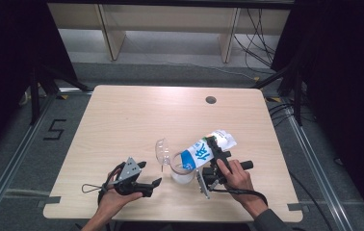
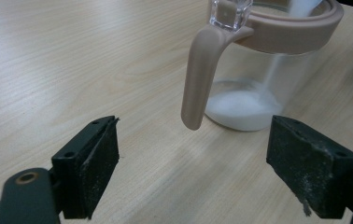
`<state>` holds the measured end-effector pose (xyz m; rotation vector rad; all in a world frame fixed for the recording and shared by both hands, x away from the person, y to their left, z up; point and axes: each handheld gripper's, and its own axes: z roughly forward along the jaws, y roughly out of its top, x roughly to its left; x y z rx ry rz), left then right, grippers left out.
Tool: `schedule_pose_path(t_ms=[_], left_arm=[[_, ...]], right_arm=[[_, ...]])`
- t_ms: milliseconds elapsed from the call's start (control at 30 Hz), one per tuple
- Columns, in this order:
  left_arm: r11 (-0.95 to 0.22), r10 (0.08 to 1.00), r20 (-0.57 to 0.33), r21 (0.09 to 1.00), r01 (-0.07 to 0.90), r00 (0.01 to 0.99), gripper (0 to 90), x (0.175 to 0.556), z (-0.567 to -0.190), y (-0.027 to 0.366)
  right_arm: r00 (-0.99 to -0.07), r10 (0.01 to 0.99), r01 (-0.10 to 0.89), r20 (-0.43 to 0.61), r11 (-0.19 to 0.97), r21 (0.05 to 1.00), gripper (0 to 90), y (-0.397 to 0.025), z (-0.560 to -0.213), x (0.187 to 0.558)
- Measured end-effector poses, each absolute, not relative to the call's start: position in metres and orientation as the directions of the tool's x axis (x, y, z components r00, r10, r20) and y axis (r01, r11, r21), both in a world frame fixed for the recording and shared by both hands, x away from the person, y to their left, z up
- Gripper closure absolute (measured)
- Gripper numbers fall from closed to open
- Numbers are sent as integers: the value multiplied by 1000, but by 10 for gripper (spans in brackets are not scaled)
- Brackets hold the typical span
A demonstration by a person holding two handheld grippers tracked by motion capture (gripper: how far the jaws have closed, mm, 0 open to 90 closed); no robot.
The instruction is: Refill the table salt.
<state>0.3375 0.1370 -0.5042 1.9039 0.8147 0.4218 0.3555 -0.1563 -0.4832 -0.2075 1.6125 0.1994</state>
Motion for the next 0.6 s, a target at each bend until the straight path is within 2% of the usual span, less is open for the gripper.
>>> schedule_pose_path(t_ms=[600], left_arm=[[-294, 701, -51, 888, 354, 711, 165, 337, -504, 137]], right_arm=[[-47, -15, -254, -999, 967, -3, 535, -157, -483, 355]])
